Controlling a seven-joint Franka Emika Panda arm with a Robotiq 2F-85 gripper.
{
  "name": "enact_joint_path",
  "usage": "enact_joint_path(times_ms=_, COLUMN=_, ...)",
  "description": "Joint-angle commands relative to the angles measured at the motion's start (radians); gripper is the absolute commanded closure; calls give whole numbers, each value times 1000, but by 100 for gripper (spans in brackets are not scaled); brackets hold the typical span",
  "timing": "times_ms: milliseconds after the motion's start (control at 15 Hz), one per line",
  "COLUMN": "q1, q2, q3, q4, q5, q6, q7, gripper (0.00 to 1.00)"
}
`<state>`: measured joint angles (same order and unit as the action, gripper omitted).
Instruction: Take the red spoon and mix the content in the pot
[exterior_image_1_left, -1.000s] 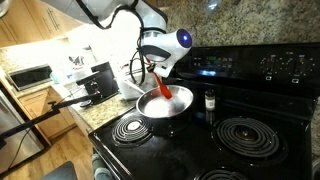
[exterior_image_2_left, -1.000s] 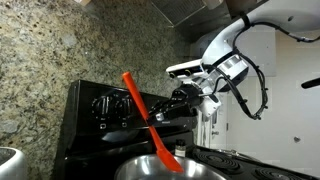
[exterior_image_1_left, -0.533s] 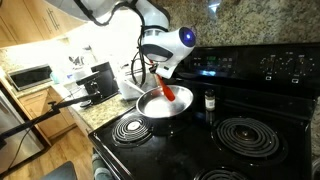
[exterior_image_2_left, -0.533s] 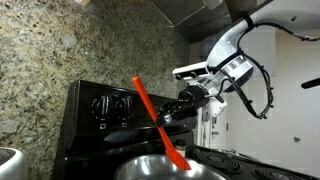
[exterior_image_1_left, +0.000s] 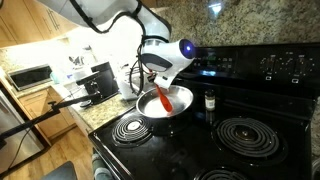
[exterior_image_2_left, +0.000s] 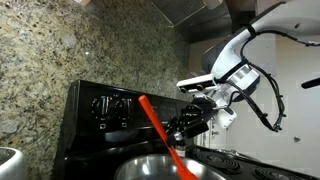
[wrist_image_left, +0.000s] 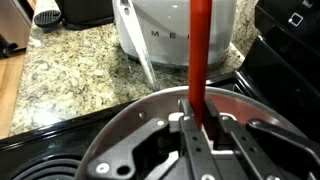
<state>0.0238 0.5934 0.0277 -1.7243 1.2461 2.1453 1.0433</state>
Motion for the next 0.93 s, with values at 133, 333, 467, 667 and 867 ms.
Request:
enact_joint_path(times_ms=133, q1=11, q2=-28, q3=-4, q4=-66, q5=-14, q6=-49, q7=2, gripper=96)
enact_joint_path(times_ms=333, q1=30, q2=-32, q3=0, q4=-75, q5=-32, q6=-44, q7=8, gripper=96)
enact_joint_path(times_ms=467, q1=51, q2=-34, q3=5, q4=-78, q5=-51, q6=-33, q7=11, gripper=96)
enact_joint_path(times_ms=667, q1=77, q2=-31, q3=17, q4=-67, q5=-71, q6=-37, q7=13, gripper=96)
enact_joint_path(times_ms=867, q1=92, q2=-18, q3=27, q4=-46, q5=-67, q6=-48, q7=14, gripper=96)
